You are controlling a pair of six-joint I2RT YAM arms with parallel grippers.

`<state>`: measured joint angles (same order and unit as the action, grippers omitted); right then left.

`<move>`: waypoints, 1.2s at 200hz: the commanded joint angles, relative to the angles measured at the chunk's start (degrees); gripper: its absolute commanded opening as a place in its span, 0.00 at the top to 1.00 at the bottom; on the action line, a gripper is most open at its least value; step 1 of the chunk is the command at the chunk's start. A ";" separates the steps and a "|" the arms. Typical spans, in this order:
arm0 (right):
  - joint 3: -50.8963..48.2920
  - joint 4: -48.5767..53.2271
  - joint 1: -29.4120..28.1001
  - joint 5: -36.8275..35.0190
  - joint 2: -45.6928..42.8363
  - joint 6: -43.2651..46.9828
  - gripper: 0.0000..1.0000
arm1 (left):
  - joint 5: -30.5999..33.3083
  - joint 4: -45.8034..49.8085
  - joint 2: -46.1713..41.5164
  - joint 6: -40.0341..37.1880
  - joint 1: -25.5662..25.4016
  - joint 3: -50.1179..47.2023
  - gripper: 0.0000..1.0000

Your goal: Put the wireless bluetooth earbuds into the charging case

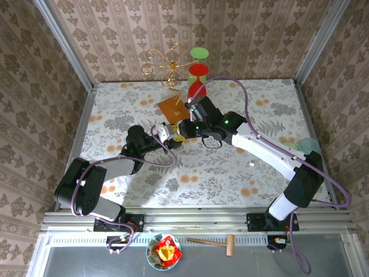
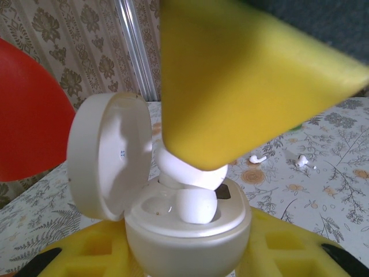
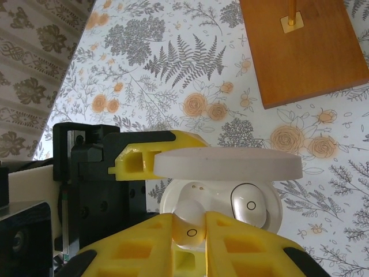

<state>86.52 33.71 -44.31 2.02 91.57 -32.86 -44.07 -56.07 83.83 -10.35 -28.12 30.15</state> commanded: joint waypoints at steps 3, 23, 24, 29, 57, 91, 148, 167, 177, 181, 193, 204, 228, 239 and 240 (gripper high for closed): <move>-0.10 2.52 -0.44 -2.02 0.21 1.22 0.82 | -0.54 -1.58 -1.65 -1.35 -0.45 1.14 0.74; -0.51 2.51 -0.44 -2.28 -0.07 1.10 0.82 | -0.50 -1.58 -1.53 -1.42 -0.45 1.05 0.74; -0.49 2.50 -0.43 -2.33 -0.07 1.07 0.82 | -0.49 -1.58 -1.51 -1.47 -0.45 1.05 0.74; -0.69 2.41 -0.45 -2.22 -0.16 1.20 0.82 | -0.52 -1.60 -1.48 -1.34 -0.40 1.07 0.74; -0.38 2.72 -0.57 -0.20 0.28 1.43 0.82 | -0.66 -1.59 -1.48 -1.38 -0.45 1.12 0.74; 0.06 2.76 -0.76 0.44 1.30 1.91 0.82 | -0.83 -1.88 -1.62 -1.17 -0.45 1.07 0.74; 2.06 2.41 -0.83 0.57 3.34 2.09 0.80 | -1.76 -1.11 -2.40 -1.02 -0.88 1.31 0.74; 2.17 2.27 -0.83 0.79 3.21 1.85 0.74 | -1.54 -0.80 -2.36 -1.25 -0.88 1.23 0.74; 2.01 2.30 -0.84 0.49 2.78 1.76 0.70 | -1.48 -0.92 -2.38 -1.25 -0.83 1.23 0.74; 1.90 2.19 -0.83 0.25 2.49 1.79 0.68 | -1.45 -0.88 -2.36 -1.25 -0.88 1.15 0.74; 1.11 1.68 -0.85 -0.08 1.35 1.83 0.63 | -1.26 -0.89 -2.47 -1.26 -0.88 1.01 0.74; -0.19 0.79 -0.83 -0.48 -0.04 1.91 0.58 | -1.11 -0.88 -2.66 -1.34 -0.80 0.96 0.74; -4.18 -2.56 -0.69 -0.93 -4.45 2.66 0.52 | -1.03 -0.98 -2.62 -1.48 -0.62 0.87 0.74; -5.25 -2.60 -0.60 -0.81 -6.53 3.63 0.49 | -1.24 -1.46 -2.37 -1.24 -0.49 0.87 0.74; -5.37 -2.60 -0.60 -0.89 -6.69 3.79 0.49 | -1.30 -1.52 -2.36 -1.16 -0.47 0.87 0.74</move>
<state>83.74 32.67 -44.91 1.91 90.17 -31.16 -44.49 -55.40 82.98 -10.37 -28.80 30.15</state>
